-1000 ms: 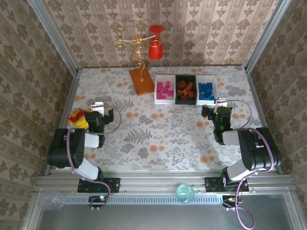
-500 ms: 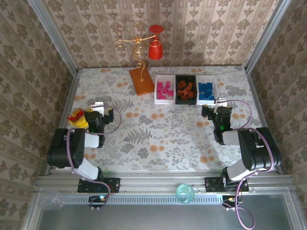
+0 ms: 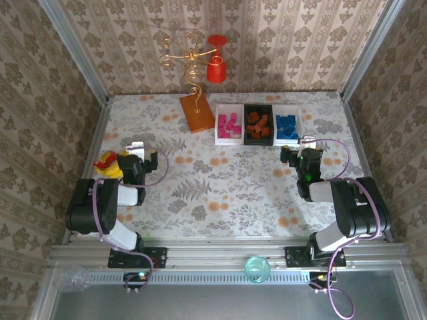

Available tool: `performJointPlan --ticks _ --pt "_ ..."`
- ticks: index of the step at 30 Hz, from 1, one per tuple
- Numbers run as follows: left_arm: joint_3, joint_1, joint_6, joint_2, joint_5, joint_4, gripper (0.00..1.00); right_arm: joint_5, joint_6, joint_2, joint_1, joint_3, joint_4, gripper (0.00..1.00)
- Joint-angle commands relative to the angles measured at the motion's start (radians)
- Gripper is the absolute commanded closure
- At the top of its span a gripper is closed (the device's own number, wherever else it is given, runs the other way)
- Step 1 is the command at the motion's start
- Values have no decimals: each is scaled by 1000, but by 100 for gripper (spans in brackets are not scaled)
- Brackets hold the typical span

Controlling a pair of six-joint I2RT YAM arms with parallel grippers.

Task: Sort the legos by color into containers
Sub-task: Reset both arms

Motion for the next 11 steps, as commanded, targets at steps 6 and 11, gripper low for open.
performJointPlan --ticks 6,11 --pt "18 4 19 6 13 10 0 -5 -6 3 -3 -5 38 0" --pt "18 5 19 5 13 8 0 -7 -6 3 -3 -7 38 0"
